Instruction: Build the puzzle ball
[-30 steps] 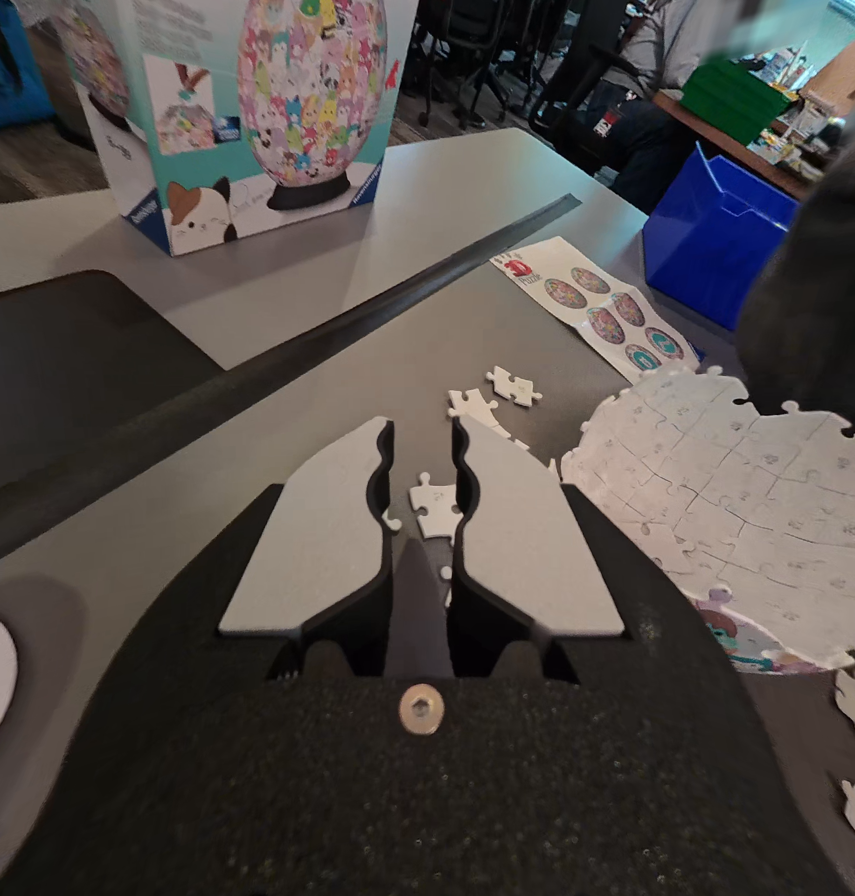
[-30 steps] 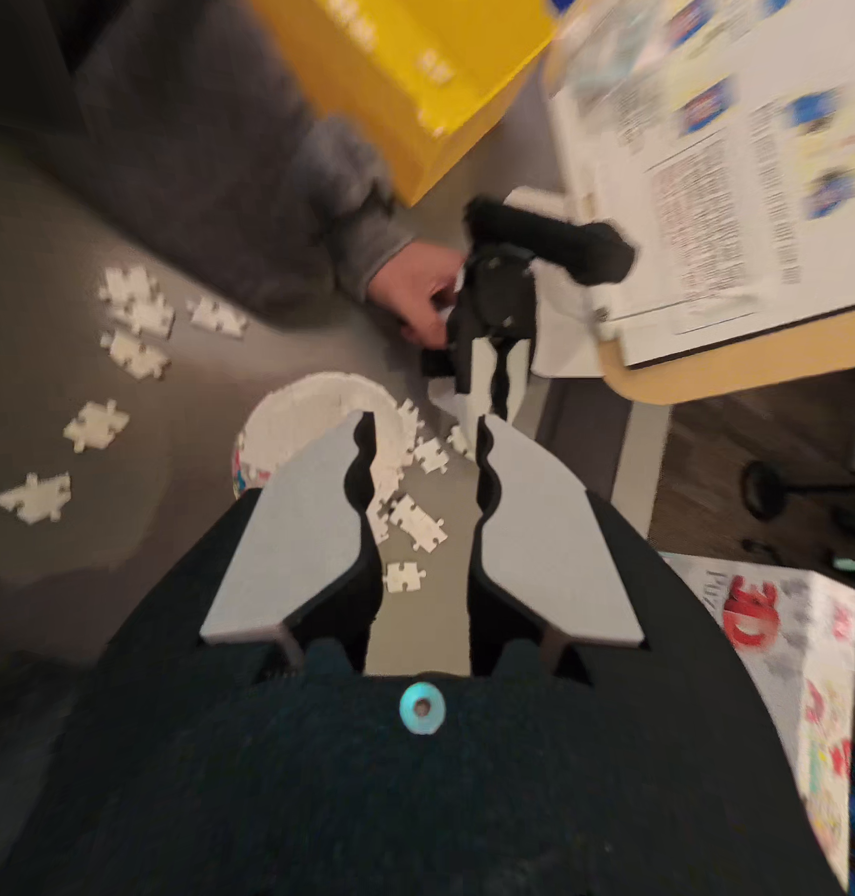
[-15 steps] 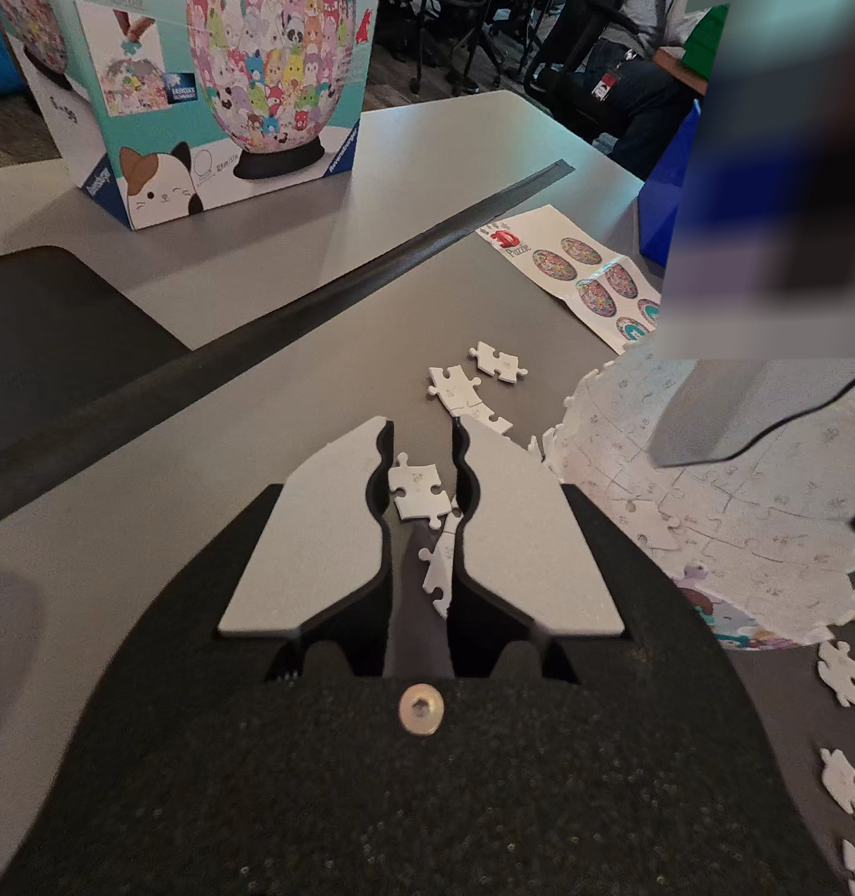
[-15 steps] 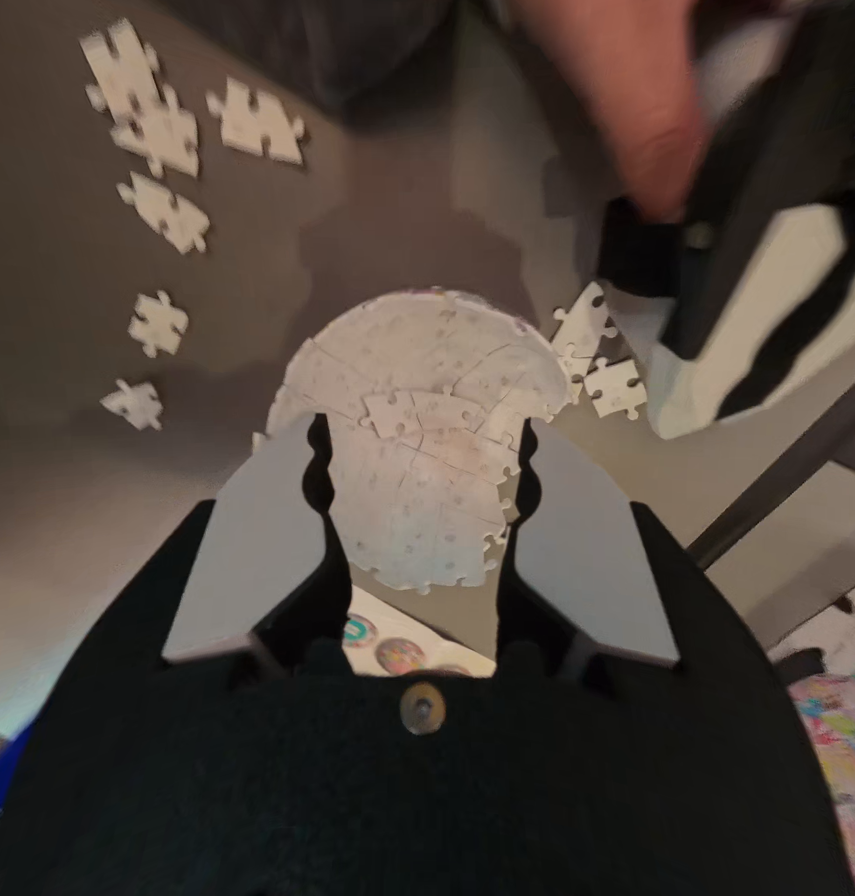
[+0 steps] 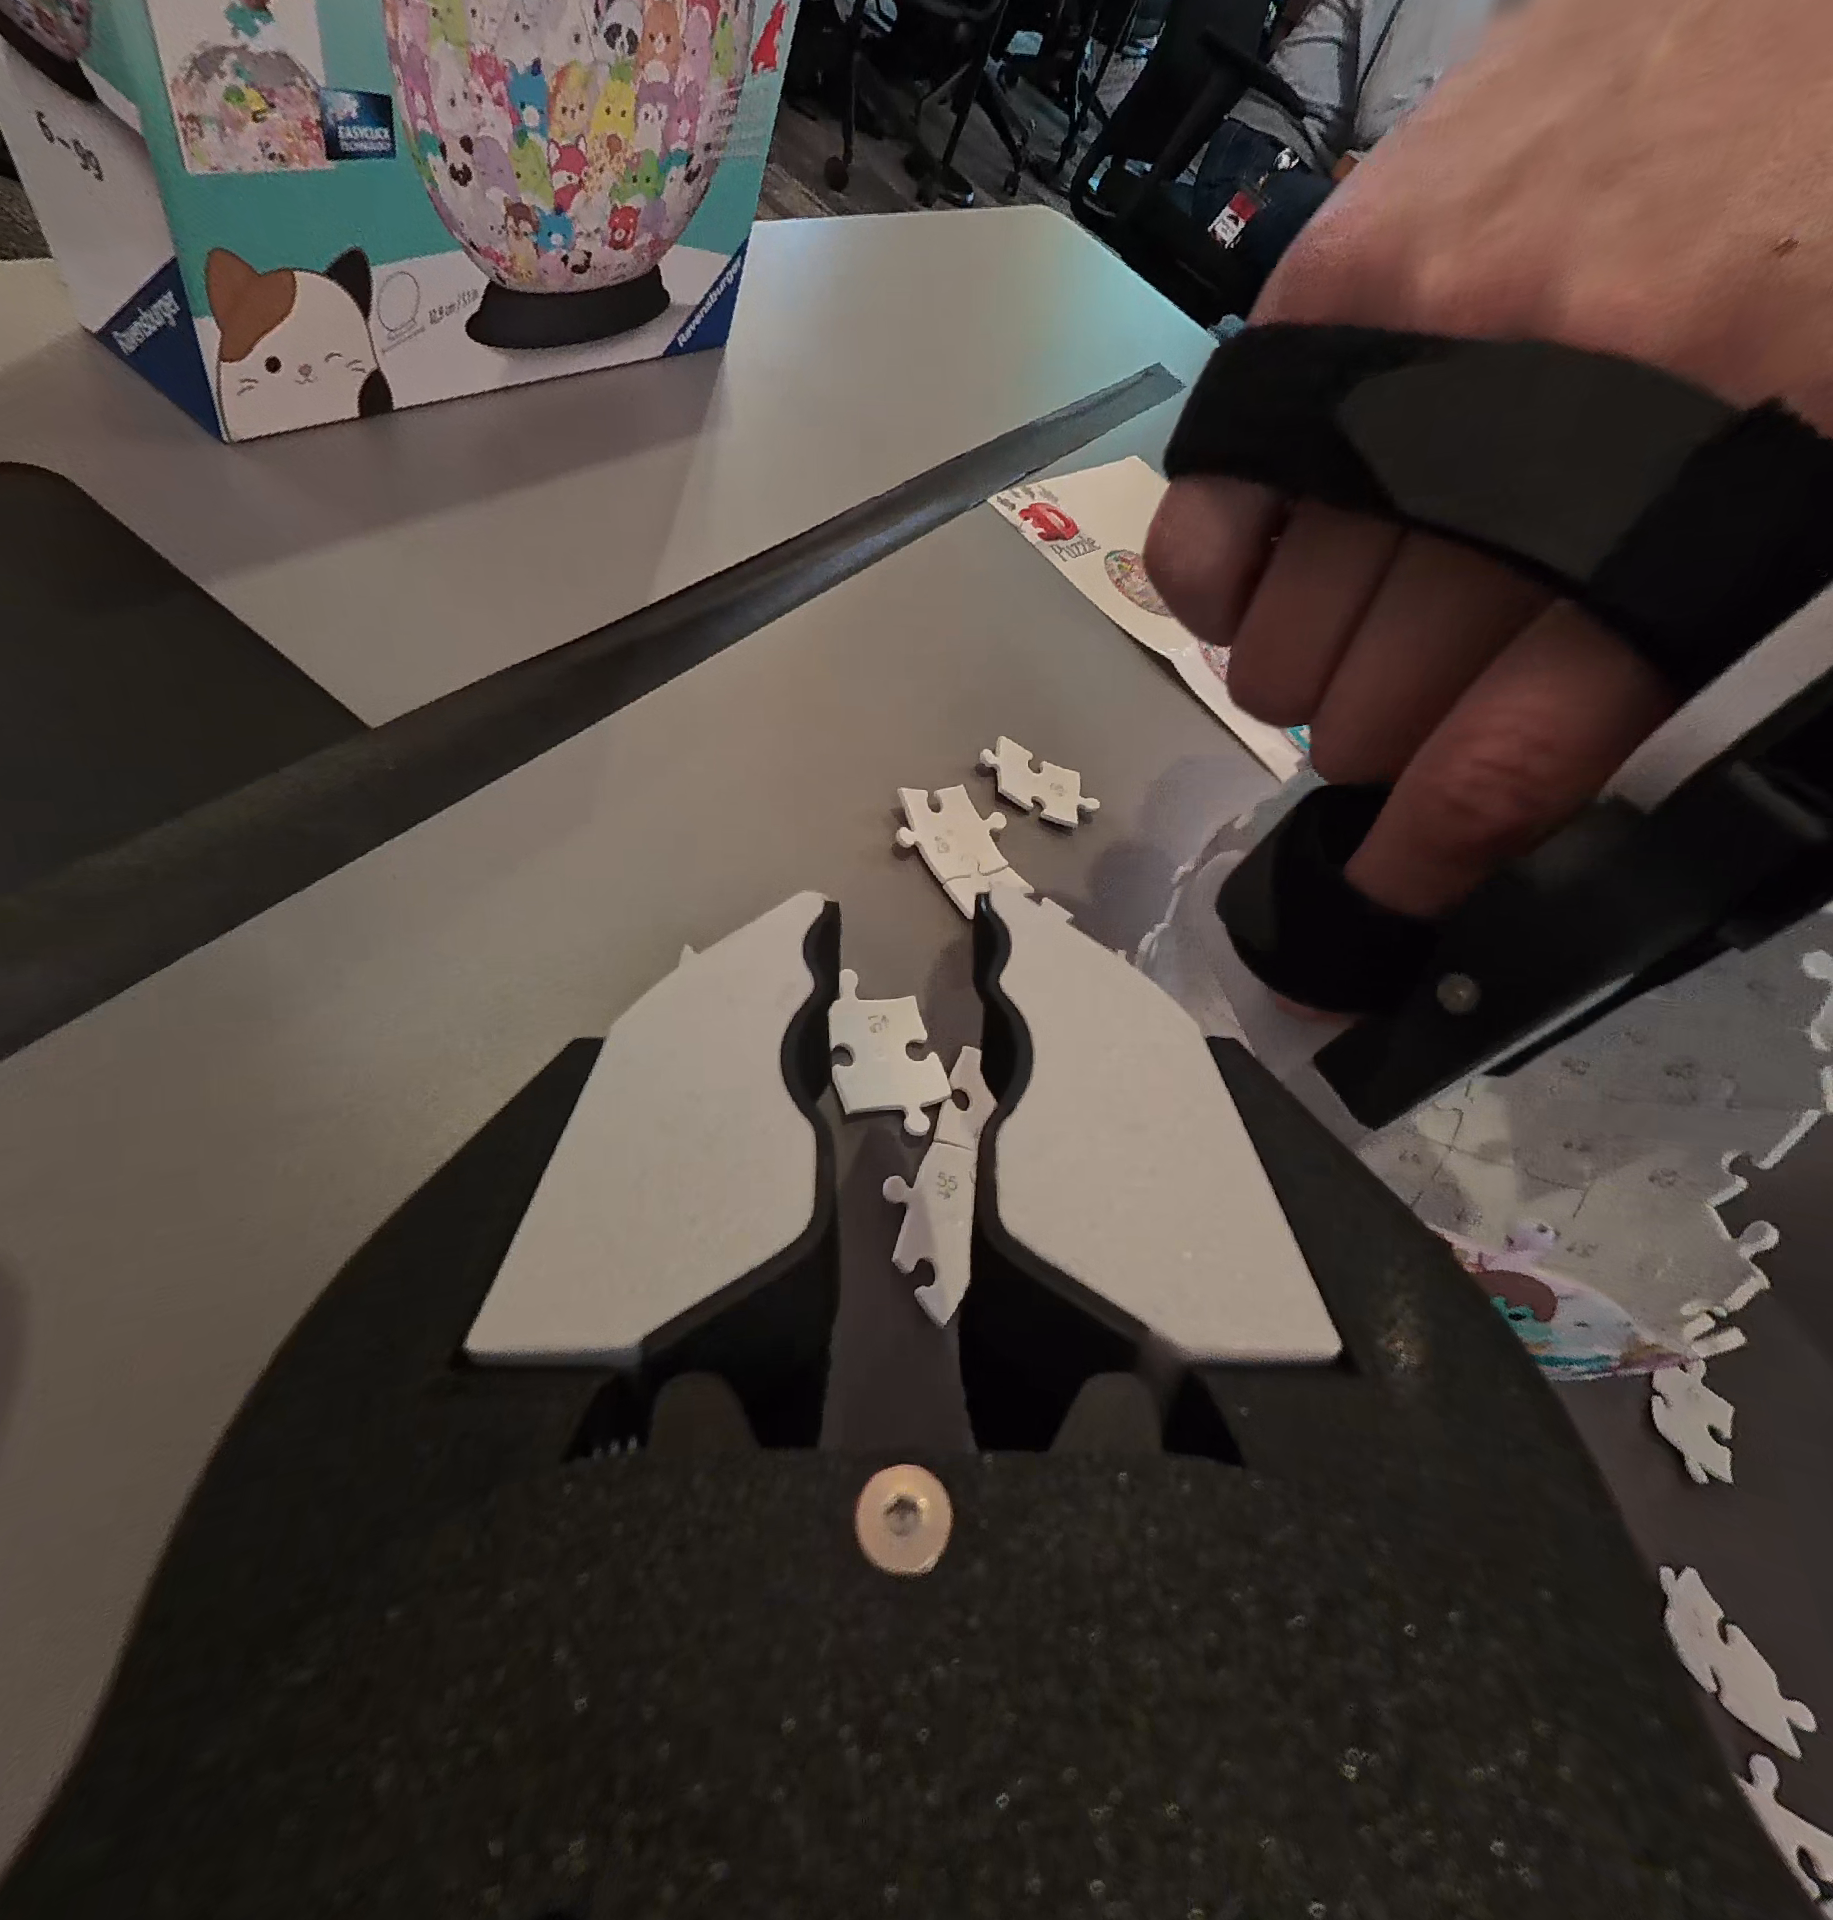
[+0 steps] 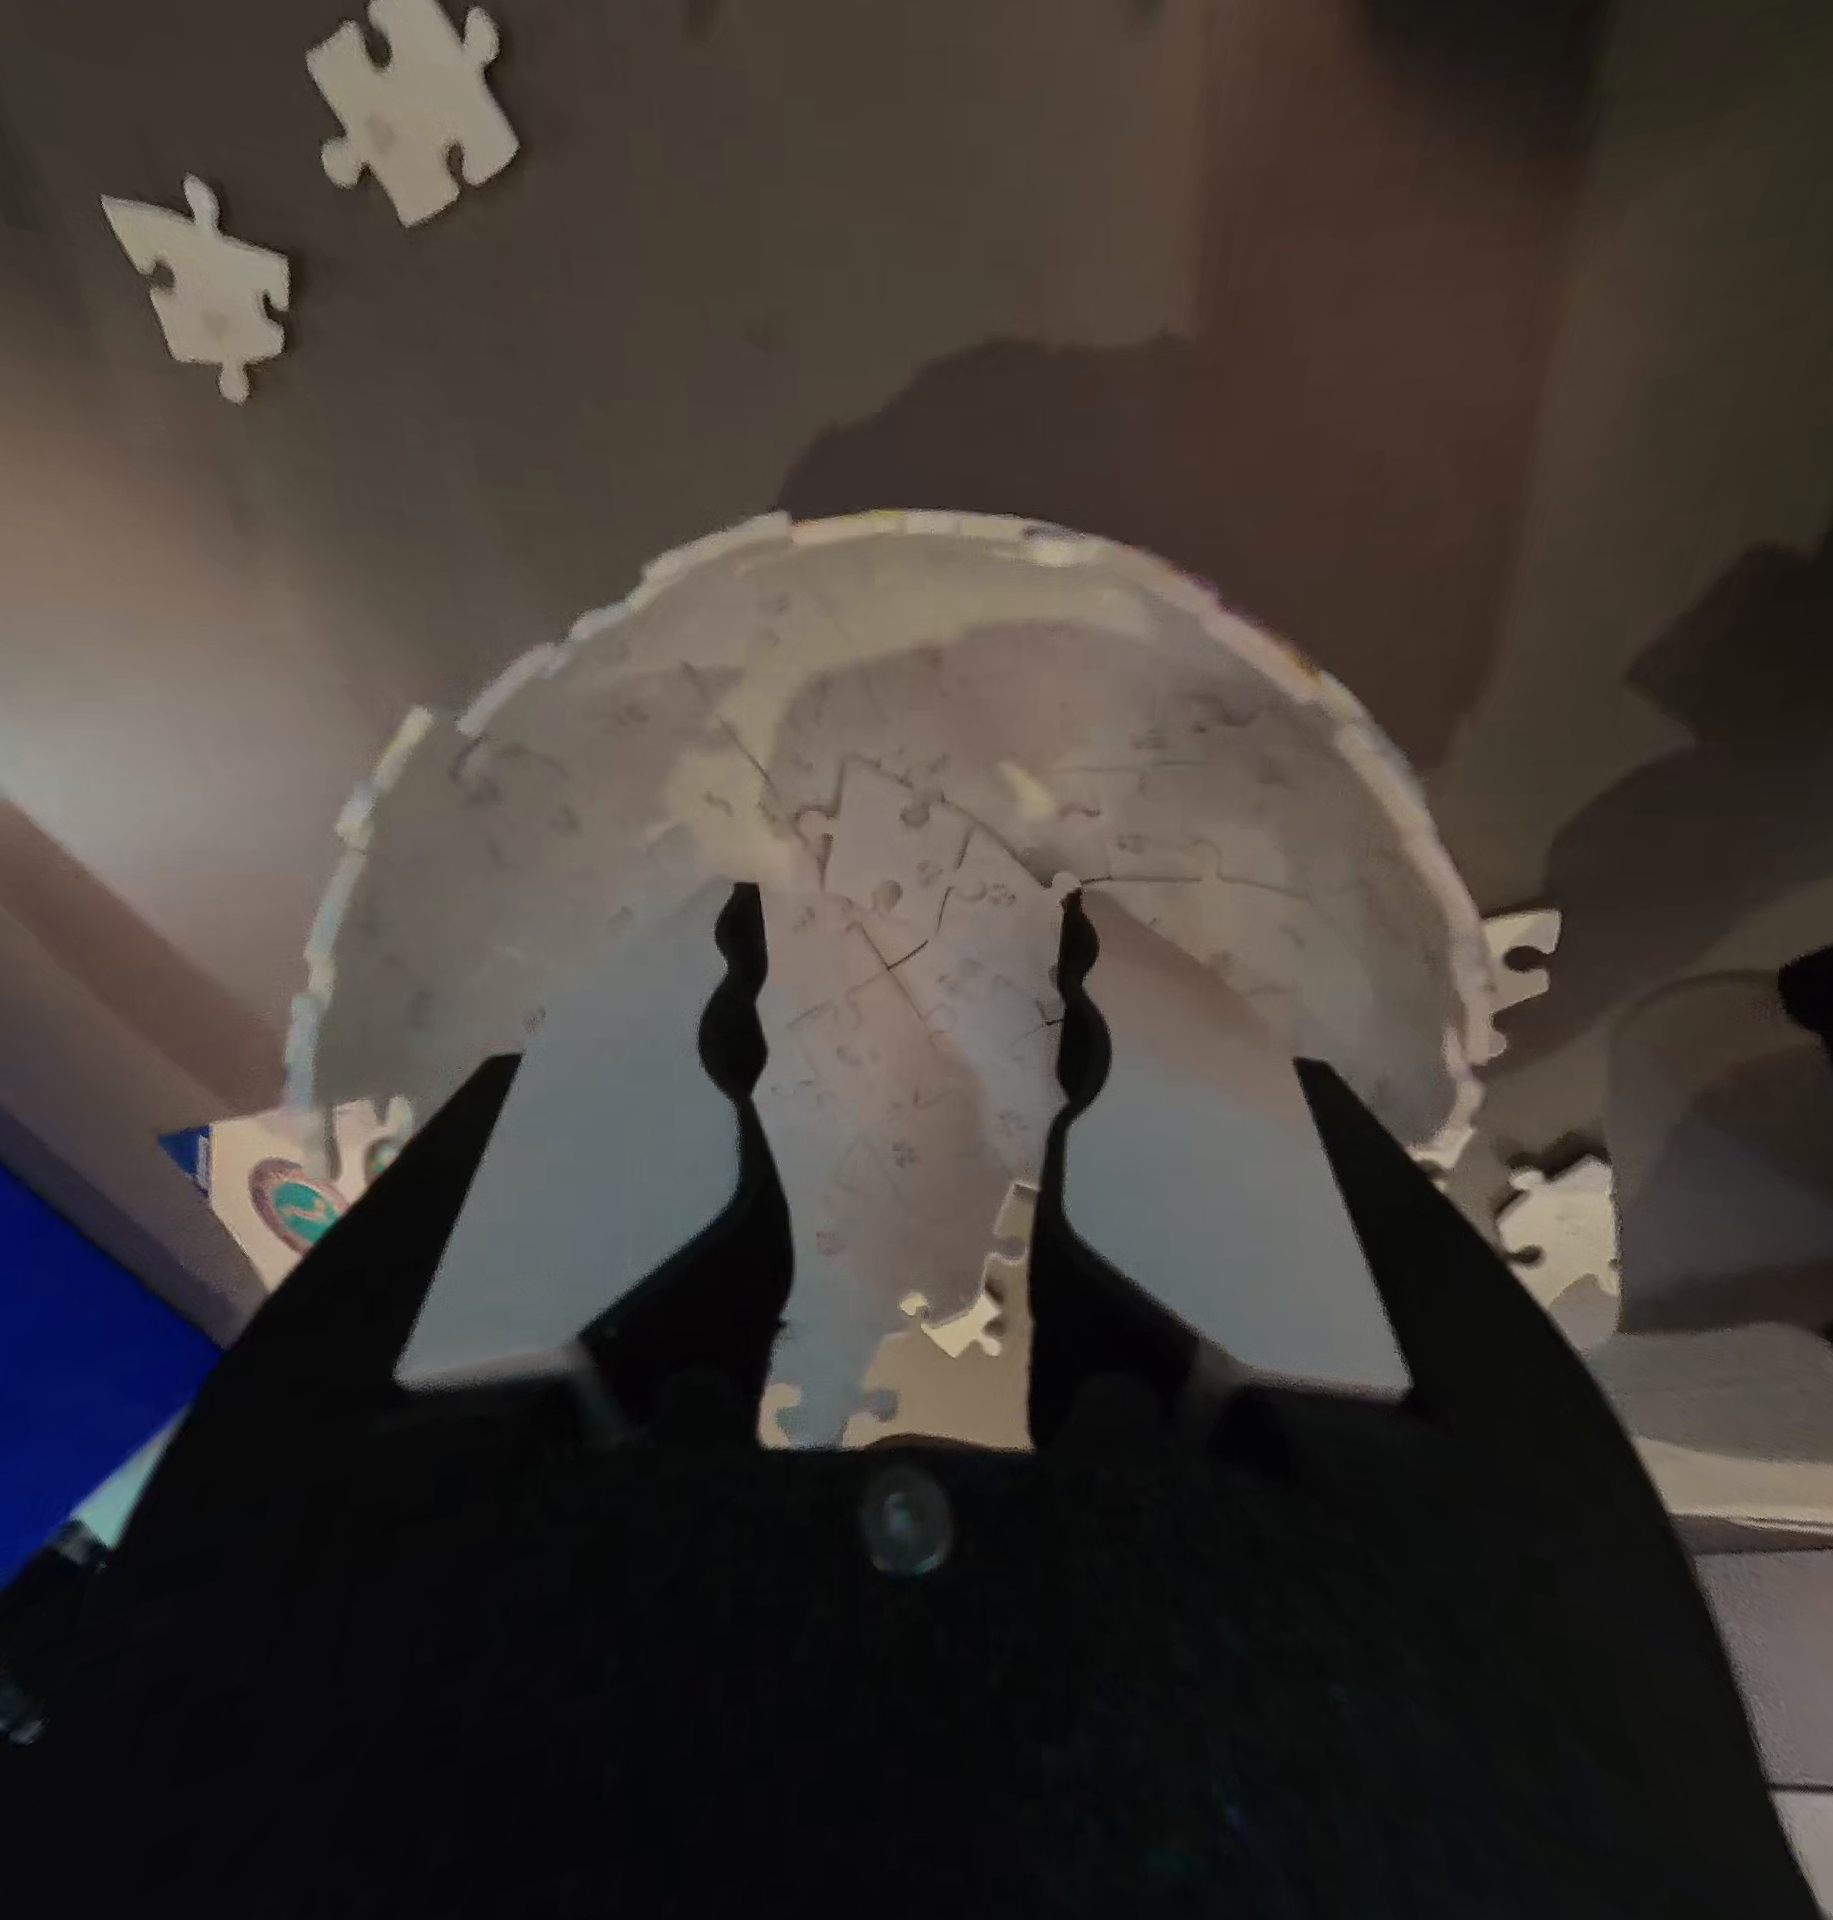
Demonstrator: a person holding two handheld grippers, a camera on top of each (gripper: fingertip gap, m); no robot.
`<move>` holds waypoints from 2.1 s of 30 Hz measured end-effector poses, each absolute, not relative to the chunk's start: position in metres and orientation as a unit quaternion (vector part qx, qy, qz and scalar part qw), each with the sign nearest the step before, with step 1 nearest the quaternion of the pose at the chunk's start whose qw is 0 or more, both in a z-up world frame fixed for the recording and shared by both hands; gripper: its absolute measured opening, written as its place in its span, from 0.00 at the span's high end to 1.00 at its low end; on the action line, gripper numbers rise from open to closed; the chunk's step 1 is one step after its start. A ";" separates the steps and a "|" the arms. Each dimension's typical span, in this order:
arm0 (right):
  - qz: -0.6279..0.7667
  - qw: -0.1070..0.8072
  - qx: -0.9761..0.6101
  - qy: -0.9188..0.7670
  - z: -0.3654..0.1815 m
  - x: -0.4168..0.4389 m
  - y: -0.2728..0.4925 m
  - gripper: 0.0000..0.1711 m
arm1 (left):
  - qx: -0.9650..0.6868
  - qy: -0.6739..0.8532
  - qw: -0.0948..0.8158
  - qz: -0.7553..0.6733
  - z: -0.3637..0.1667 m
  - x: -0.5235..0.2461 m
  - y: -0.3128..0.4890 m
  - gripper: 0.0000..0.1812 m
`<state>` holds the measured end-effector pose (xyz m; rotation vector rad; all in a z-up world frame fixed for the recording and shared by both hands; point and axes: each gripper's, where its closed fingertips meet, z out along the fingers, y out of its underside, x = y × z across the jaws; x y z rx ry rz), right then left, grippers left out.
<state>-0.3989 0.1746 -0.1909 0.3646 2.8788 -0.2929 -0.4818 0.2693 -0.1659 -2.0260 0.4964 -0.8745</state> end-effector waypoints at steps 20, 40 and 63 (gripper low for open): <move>-0.072 0.061 -0.131 0.987 -0.204 -0.397 0.176 0.80 | -0.814 0.205 0.411 -0.355 -0.169 -0.479 0.268 0.87; -0.075 0.051 -0.152 0.984 -0.211 -0.400 0.177 0.83 | -0.817 0.216 0.407 -0.347 -0.172 -0.476 0.267 0.87; -0.075 0.022 -0.116 0.990 -0.212 -0.413 0.180 0.83 | -0.818 0.219 0.404 -0.346 -0.173 -0.475 0.266 0.87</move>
